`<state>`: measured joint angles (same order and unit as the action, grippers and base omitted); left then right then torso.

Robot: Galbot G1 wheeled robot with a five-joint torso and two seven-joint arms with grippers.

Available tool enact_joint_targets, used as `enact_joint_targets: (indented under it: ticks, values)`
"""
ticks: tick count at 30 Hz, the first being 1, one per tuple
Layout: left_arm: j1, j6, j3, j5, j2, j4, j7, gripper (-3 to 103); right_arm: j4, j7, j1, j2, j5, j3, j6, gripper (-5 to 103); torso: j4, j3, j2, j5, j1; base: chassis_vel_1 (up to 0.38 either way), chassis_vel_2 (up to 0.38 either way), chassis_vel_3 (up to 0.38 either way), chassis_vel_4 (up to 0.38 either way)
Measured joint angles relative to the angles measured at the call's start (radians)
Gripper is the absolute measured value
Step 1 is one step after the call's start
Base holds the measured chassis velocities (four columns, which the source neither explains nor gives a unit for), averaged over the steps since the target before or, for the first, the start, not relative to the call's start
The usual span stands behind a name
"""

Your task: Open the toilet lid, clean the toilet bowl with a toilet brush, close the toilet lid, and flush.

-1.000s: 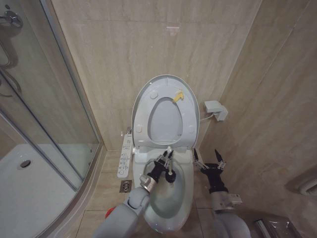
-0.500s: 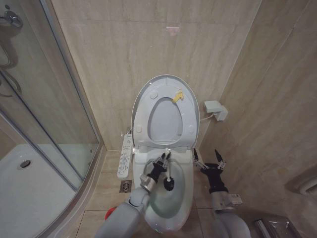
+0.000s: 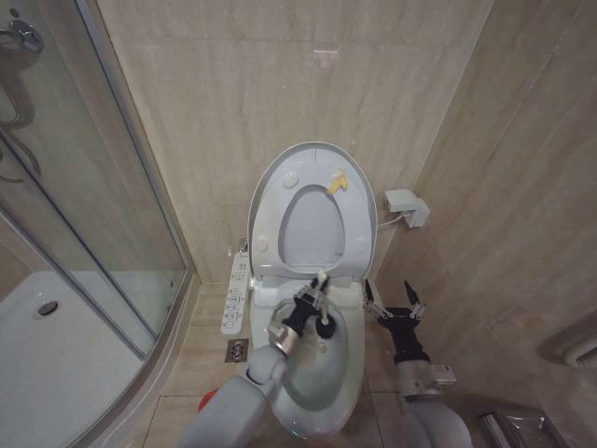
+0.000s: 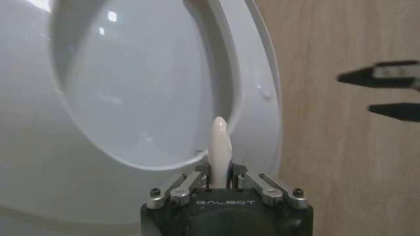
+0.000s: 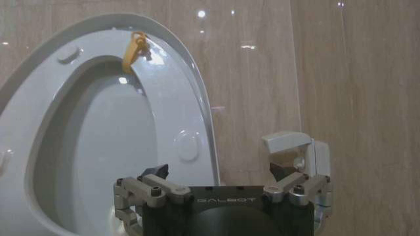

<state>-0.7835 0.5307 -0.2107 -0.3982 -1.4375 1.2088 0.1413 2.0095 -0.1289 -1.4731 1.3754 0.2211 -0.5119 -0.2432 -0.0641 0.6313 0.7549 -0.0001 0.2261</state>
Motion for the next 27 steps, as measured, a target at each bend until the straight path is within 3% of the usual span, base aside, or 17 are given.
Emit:
enact_joint_targets:
  ticks: [14,27]
  values:
    - [0.029,0.013,-0.034,0.007,0.009,-0.155,0.033,21,0.000,0.000,0.000,0.000,0.000,0.000,0.000,100,0.0003,0.000,0.000,0.0000,0.000,0.000,0.000,0.000,0.000]
    - [0.001,0.032,-0.046,0.064,0.036,-0.078,0.031,21,0.000,0.000,0.000,0.000,0.000,0.000,0.000,100,0.0002,0.000,0.000,0.0000,0.000,0.000,0.000,0.000,0.000]
